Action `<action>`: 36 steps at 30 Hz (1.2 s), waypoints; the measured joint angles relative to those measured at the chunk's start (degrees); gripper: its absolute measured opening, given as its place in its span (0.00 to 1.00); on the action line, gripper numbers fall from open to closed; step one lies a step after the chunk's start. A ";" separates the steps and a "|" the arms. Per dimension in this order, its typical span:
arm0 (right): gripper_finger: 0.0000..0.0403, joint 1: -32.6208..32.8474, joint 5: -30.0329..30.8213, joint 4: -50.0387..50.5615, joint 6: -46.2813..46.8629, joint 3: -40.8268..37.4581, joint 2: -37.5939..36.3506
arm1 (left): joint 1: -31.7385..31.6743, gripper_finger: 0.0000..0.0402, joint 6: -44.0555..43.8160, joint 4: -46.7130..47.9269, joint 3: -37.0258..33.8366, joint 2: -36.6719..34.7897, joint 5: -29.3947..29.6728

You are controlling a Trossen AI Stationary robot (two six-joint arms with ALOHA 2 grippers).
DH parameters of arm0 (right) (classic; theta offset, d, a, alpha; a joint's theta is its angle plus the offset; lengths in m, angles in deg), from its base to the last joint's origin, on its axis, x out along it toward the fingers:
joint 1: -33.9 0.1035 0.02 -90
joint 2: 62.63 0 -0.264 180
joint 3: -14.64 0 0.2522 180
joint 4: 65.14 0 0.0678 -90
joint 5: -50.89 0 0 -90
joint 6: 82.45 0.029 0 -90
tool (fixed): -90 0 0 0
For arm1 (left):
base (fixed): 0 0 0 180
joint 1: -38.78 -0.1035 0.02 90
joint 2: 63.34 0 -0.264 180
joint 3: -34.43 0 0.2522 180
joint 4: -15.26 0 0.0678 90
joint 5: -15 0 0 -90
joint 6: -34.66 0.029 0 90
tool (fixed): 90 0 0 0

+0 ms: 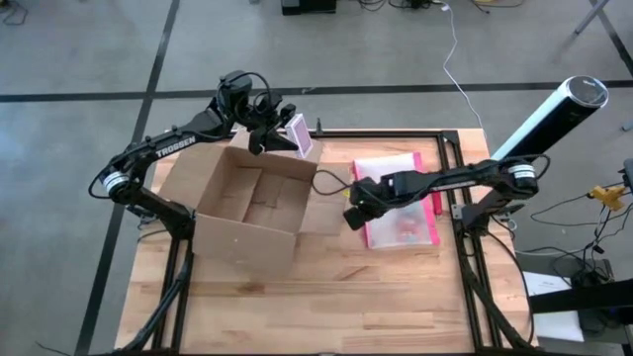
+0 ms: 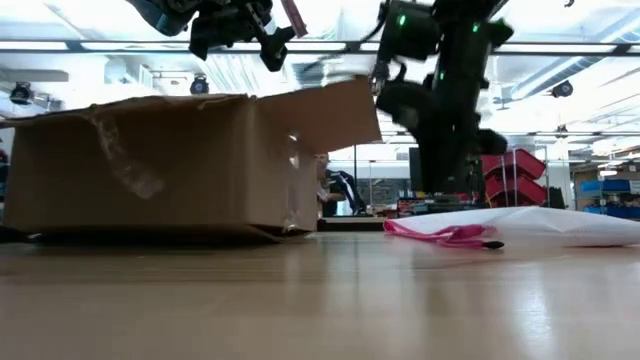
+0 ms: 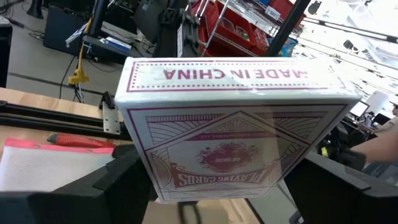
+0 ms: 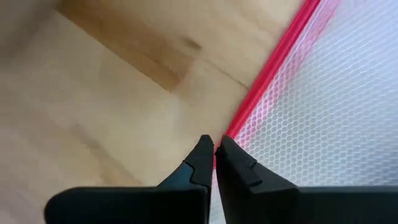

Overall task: Unpack boxes
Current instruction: Put the red card game into the zip bag

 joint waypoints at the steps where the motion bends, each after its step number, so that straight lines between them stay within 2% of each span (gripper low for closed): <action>1: 0.00 -0.01 1.09 -0.02 0.25 0.01 -1.19 | 0.00 0.77 0.06 0.00 0.00 0.01 0.01; 6: 0.00 -0.35 3.79 -0.39 -1.68 0.09 -3.25 | 0.00 0.77 0.65 -0.02 0.00 0.02 0.04; 11: 0.05 -0.28 2.67 -0.26 -6.97 0.00 -0.09 | 0.00 0.77 0.74 -0.03 0.00 0.02 0.04; 15: 0.21 -0.31 -0.69 -0.43 -9.22 -0.04 3.30 | 0.00 0.77 0.67 -0.02 0.00 0.02 0.04; 22: 0.58 -0.55 -0.92 -0.40 -8.86 -0.04 9.01 | 0.00 0.77 0.61 -0.02 0.01 0.04 0.03; 26: 0.70 -0.93 -0.34 -0.30 -7.72 -0.07 12.29 | 0.00 0.77 0.58 -0.02 0.00 0.04 0.04; 29: 0.72 -0.96 -0.31 -0.01 -6.70 -0.05 14.48 | 0.00 0.77 0.52 0.01 0.01 0.07 0.02; 31: 0.69 -0.96 -0.83 -0.04 -6.43 0.14 15.45 | 0.00 0.77 0.19 0.04 0.00 0.07 0.02; 33: 0.63 -0.96 -1.35 -0.12 -6.37 0.15 16.09 | 0.00 0.77 0.15 0.07 0.02 0.07 0.00; 36: 0.48 -0.90 -1.76 -0.54 -6.48 0.15 15.85 | 0.00 0.77 0.15 0.11 0.01 0.07 0.00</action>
